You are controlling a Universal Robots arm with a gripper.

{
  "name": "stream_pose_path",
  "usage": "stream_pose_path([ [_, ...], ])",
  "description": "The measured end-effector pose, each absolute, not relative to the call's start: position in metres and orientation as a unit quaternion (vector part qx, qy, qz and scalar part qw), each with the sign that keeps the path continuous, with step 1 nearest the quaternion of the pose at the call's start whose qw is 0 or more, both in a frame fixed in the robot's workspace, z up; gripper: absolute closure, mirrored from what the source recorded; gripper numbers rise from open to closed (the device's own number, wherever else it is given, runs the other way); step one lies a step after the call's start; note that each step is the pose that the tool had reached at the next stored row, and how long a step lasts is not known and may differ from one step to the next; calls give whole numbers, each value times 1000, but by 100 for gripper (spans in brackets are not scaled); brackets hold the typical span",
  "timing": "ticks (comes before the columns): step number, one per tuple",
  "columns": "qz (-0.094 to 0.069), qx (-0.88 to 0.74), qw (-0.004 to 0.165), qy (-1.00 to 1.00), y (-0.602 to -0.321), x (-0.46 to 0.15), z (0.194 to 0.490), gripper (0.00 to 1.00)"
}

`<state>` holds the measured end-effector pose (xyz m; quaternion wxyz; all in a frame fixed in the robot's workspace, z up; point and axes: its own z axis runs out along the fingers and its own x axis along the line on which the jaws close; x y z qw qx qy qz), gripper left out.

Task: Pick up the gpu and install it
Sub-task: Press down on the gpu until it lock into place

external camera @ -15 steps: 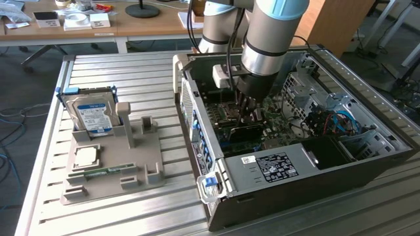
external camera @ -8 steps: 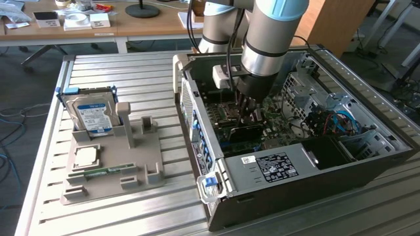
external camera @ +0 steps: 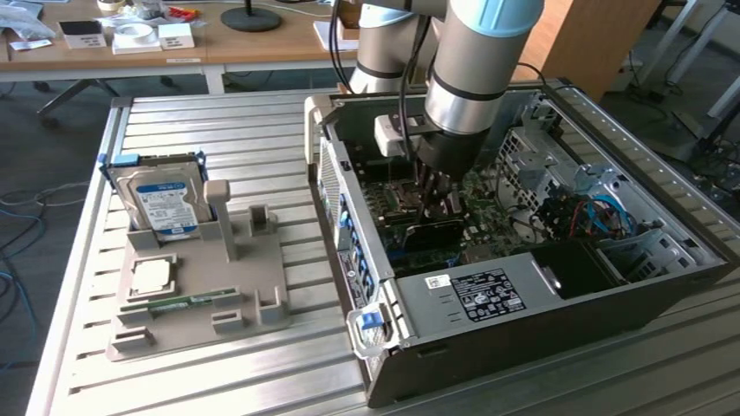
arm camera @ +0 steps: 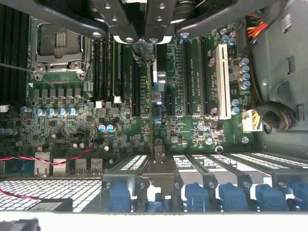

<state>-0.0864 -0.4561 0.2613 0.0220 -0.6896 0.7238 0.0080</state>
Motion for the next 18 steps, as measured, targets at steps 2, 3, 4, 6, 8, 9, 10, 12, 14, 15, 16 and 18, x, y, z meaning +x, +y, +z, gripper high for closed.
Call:
stream_pose_path([
  [2,8,-690,22,724,-456,-86,261,89],
  [3,8,-690,22,724,-456,-86,261,89],
  [4,8,-690,22,724,-456,-87,261,89],
  [6,8,-690,22,724,-456,-87,261,89],
  [8,8,-690,22,724,-456,-87,260,89],
  [9,8,-690,22,724,-456,-87,261,89],
  [10,8,-690,22,724,-456,-87,261,89],
  [12,8,-690,22,724,-456,-87,260,89],
  [14,8,-690,22,724,-456,-87,260,89],
  [15,8,-690,22,724,-456,-87,260,89],
  [16,8,-690,22,724,-456,-87,260,89],
  [18,8,-690,22,724,-456,-87,260,89],
])
